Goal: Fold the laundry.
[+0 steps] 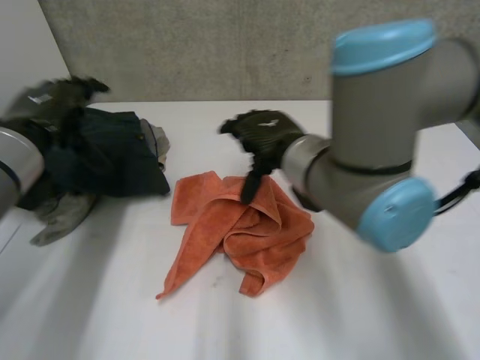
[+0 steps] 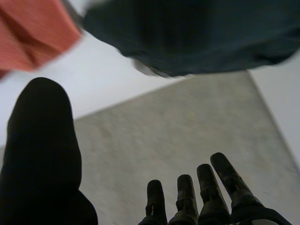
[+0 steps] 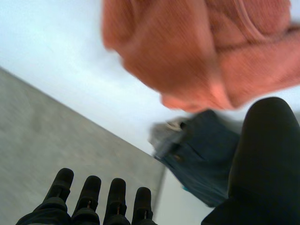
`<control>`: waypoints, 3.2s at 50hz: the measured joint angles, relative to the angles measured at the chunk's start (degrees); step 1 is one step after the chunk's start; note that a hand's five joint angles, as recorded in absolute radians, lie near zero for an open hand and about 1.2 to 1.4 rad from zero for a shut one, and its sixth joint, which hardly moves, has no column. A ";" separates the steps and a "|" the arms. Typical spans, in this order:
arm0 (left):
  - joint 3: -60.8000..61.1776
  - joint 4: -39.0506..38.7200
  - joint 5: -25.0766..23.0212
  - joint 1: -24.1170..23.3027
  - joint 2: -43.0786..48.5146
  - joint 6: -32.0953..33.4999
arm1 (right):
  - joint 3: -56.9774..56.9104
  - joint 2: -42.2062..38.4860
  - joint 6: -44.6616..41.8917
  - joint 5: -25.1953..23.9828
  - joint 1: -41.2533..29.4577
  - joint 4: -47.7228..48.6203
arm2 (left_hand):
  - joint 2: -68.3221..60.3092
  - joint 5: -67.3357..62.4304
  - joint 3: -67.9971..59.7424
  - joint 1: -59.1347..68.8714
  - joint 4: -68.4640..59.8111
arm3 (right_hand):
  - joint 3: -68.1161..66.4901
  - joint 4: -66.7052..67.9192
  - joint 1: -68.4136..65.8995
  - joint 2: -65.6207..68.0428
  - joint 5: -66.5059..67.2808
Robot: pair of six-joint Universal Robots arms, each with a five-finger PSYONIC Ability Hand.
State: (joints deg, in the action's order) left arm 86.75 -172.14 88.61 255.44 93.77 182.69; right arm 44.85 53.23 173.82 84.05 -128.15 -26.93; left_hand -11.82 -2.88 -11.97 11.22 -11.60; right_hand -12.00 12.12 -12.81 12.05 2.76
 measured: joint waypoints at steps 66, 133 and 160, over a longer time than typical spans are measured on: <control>-14.94 7.49 9.15 -14.34 23.46 6.67 | 7.94 -5.73 -21.14 -15.91 20.61 16.68 | -56.38 -52.11 -55.70 51.02 -56.79 | -36.39 37.43 -30.85 34.29 34.42; -12.08 13.45 8.92 -9.29 26.38 6.91 | 34.62 -2.56 -21.88 -0.97 20.91 28.50 | -53.04 -51.93 -52.78 52.82 -53.17 | -35.42 35.55 -34.73 35.46 26.27; -8.95 9.31 12.11 -16.94 26.37 5.24 | 31.97 -1.26 -24.69 -1.51 23.01 28.13 | -12.88 -11.06 -12.48 13.78 -12.46 | -55.52 56.20 -53.56 55.22 26.27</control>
State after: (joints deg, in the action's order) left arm 77.80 -162.83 100.72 238.50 120.14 187.93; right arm 76.82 51.97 149.13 82.54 -105.14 1.19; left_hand -24.70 -13.95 -24.45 25.00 -24.06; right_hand -67.52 68.32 -66.38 67.27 29.04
